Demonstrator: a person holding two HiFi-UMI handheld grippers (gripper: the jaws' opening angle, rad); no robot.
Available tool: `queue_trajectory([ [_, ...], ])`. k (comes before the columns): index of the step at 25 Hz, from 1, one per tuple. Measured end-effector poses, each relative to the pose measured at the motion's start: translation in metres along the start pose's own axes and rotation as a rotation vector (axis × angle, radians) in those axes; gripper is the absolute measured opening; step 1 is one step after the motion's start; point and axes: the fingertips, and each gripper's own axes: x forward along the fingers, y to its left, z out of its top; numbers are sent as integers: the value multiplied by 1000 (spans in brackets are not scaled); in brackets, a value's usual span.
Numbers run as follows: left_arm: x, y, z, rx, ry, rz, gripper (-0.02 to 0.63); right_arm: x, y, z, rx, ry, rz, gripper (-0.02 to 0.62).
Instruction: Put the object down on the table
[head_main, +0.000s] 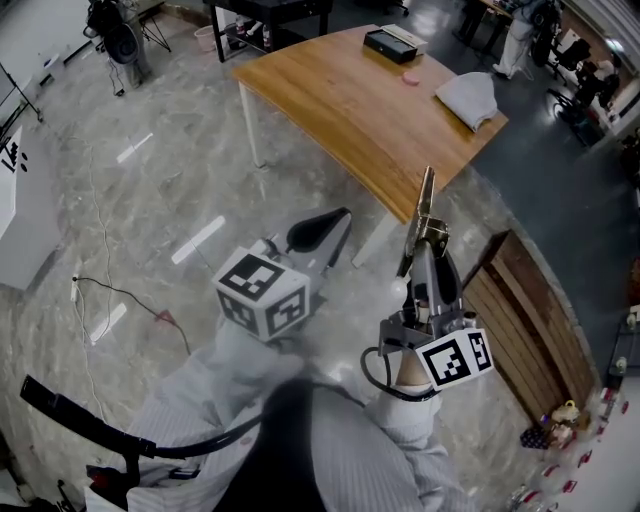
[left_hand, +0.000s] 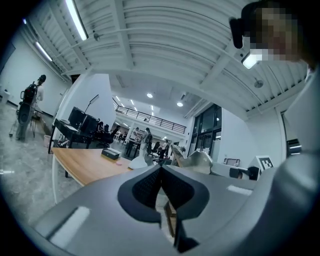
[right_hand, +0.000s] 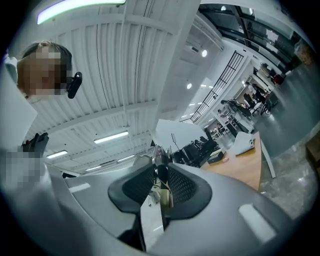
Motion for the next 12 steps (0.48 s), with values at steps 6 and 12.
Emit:
queue_trajectory([
  [6, 41, 69, 12, -4, 12, -23, 2, 71, -27, -14, -1, -4, -34, 100],
  [12, 91, 162, 42, 6, 43, -98, 2, 169, -44, -28, -27, -52, -100, 100],
])
